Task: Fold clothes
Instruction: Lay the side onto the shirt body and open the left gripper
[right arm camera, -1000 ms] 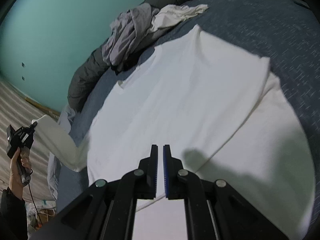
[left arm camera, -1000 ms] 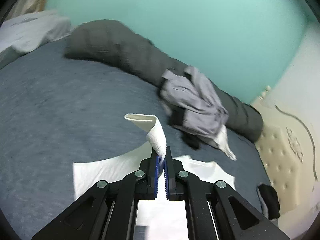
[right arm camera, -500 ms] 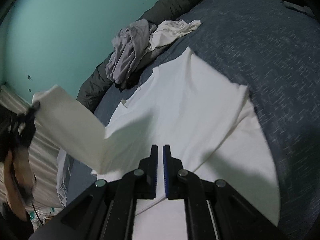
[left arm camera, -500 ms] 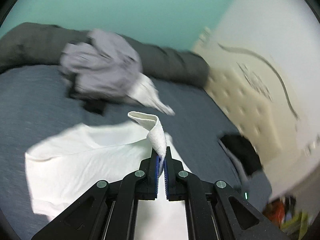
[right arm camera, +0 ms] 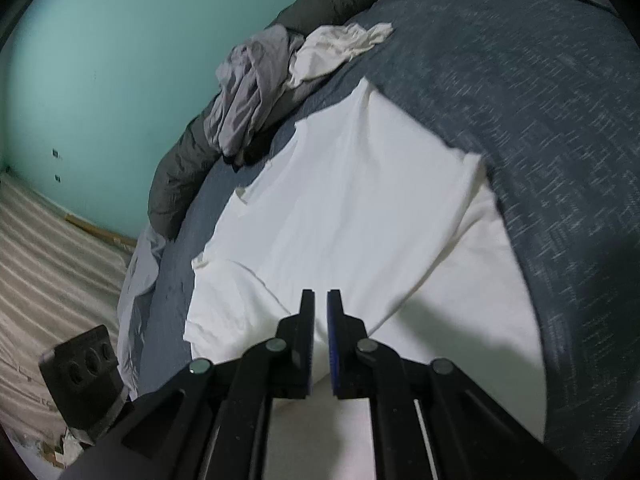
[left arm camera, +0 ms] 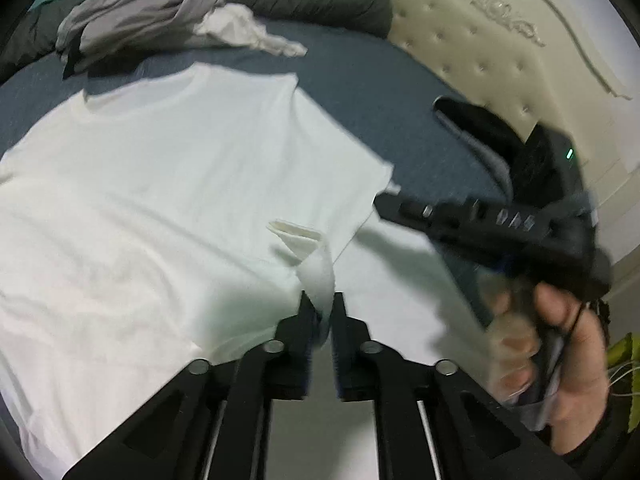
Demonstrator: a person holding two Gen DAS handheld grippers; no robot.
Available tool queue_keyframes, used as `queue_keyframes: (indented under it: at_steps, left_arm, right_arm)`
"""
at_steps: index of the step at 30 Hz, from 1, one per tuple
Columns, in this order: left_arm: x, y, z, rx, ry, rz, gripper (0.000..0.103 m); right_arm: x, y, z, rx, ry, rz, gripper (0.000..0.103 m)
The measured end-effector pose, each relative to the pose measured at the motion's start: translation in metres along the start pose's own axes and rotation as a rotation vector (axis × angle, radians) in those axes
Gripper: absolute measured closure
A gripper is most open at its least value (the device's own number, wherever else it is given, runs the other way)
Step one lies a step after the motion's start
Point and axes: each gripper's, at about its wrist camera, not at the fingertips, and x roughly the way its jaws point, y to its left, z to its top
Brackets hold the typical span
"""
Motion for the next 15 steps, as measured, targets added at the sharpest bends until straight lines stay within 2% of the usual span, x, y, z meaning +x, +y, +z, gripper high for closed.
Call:
queue_keyframes:
  at_steps: [1, 2, 3, 8, 15]
  left_arm:
    - [0.000, 0.002, -0.004, -0.002, 0.000, 0.004, 0.074]
    - [-0.005, 0.004, -0.008, -0.004, -0.014, -0.001, 0.069]
    - [-0.010, 0.006, -0.011, -0.007, -0.029, -0.004, 0.068]
    - [-0.042, 0.033, -0.029, -0.045, -0.104, 0.049, 0.065]
    - [-0.061, 0.097, -0.067, -0.191, -0.145, 0.168, 0.064]
  right_arm:
    - [0.002, 0.002, -0.001, -0.007, 0.011, 0.000, 0.077]
    - [0.005, 0.003, -0.002, -0.015, 0.021, 0.000, 0.070]
    - [0.007, 0.005, -0.003, -0.025, 0.030, -0.001, 0.065]
    - [0.019, 0.015, -0.012, -0.079, 0.082, -0.018, 0.065]
    - [0.031, 0.014, -0.025, -0.125, 0.153, -0.164, 0.065]
